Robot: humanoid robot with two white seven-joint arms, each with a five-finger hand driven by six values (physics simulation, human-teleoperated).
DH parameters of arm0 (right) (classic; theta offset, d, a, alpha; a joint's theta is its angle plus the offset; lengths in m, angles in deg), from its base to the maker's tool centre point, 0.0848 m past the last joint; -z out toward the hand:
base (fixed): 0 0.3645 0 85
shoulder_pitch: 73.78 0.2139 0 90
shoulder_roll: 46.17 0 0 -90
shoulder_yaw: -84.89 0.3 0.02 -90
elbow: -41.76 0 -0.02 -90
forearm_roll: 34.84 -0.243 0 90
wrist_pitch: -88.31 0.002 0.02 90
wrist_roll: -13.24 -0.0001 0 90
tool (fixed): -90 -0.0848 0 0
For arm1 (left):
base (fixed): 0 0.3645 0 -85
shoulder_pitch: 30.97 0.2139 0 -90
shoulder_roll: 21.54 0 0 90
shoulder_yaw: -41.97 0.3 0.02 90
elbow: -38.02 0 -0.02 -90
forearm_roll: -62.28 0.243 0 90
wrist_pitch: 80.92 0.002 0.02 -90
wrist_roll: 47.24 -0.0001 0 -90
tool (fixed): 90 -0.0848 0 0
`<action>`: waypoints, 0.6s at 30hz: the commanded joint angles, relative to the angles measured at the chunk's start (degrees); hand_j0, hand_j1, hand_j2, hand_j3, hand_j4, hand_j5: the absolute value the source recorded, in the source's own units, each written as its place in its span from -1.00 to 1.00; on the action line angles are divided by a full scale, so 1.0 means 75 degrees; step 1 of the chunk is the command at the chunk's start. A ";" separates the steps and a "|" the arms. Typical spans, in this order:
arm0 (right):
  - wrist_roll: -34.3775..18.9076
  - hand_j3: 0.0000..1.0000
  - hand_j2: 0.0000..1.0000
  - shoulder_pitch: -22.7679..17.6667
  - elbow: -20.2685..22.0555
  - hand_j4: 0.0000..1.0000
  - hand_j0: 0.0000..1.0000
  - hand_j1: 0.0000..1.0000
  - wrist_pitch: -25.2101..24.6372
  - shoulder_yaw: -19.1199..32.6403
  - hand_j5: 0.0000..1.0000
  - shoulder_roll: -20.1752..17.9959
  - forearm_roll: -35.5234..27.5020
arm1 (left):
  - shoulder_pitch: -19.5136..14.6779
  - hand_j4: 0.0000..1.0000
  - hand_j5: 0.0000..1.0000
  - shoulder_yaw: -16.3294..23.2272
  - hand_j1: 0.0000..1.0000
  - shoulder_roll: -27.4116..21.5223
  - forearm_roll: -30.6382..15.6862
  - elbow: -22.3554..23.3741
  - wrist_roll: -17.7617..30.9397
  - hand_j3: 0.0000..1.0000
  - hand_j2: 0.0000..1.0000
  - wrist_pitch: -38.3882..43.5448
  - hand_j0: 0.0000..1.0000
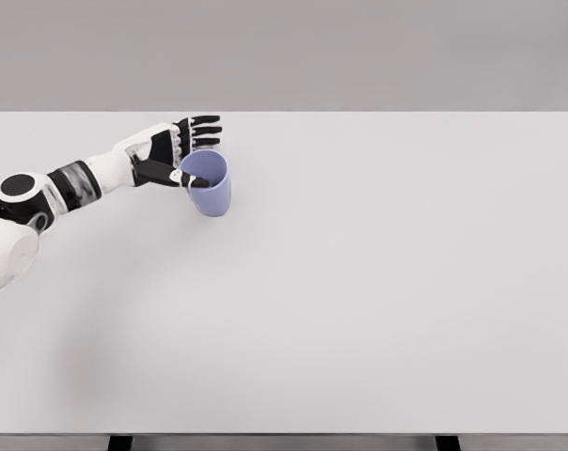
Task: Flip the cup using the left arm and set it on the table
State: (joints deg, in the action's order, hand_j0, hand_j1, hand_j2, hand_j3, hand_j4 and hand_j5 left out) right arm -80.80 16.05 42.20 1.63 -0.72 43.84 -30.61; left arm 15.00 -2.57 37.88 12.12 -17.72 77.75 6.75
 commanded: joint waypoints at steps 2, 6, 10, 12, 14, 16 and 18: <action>-0.0001 1.00 1.00 0.0000 0.0000 1.00 1.00 1.00 0.0003 0.0000 1.00 0.0000 -0.0001 | -0.0082 1.00 1.00 -0.0038 1.00 -0.0083 -0.0073 -0.0092 0.0001 1.00 1.00 0.0017 1.00; -0.0001 1.00 1.00 -0.0012 0.0000 1.00 1.00 1.00 -0.0009 0.0000 1.00 0.0000 -0.0001 | -0.0363 1.00 1.00 -0.0038 1.00 -0.0330 -0.0085 -0.0127 0.0001 1.00 1.00 0.0005 1.00; -0.0001 1.00 1.00 0.0000 0.0000 1.00 1.00 1.00 -0.0008 0.0000 1.00 0.0000 -0.0001 | -0.0633 1.00 1.00 -0.0026 1.00 -0.0880 -0.0003 -0.0221 0.0001 1.00 1.00 -0.0018 1.00; -0.0001 1.00 1.00 0.0000 0.0000 1.00 1.00 1.00 -0.0008 0.0000 1.00 0.0000 -0.0001 | -0.0691 1.00 1.00 -0.0026 1.00 -0.1384 0.1097 -0.0221 0.0001 1.00 1.00 -0.0088 1.00; -0.0001 1.00 1.00 0.0000 0.0000 1.00 1.00 1.00 0.0003 0.0000 1.00 0.0000 -0.0001 | -0.0645 1.00 1.00 0.0009 1.00 -0.1712 0.2362 -0.0186 0.0001 1.00 1.00 -0.1212 1.00; -0.0001 1.00 1.00 0.0000 0.0000 1.00 1.00 1.00 -0.0008 0.0000 1.00 0.0000 -0.0001 | -0.0574 1.00 1.00 0.0021 1.00 -0.2122 0.3324 -0.0127 0.0001 1.00 1.00 -0.2455 1.00; -0.0001 1.00 1.00 0.0000 0.0000 1.00 1.00 1.00 -0.0008 0.0000 1.00 0.0000 -0.0001 | -0.0387 1.00 1.00 0.0021 1.00 -0.2450 0.3478 -0.0104 0.0001 1.00 1.00 -0.3205 1.00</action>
State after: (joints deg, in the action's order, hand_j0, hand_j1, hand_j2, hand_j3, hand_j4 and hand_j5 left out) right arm -80.80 16.05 42.20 1.61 -0.72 43.84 -30.61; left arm 12.45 -2.39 22.30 34.12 -18.66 77.77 -11.15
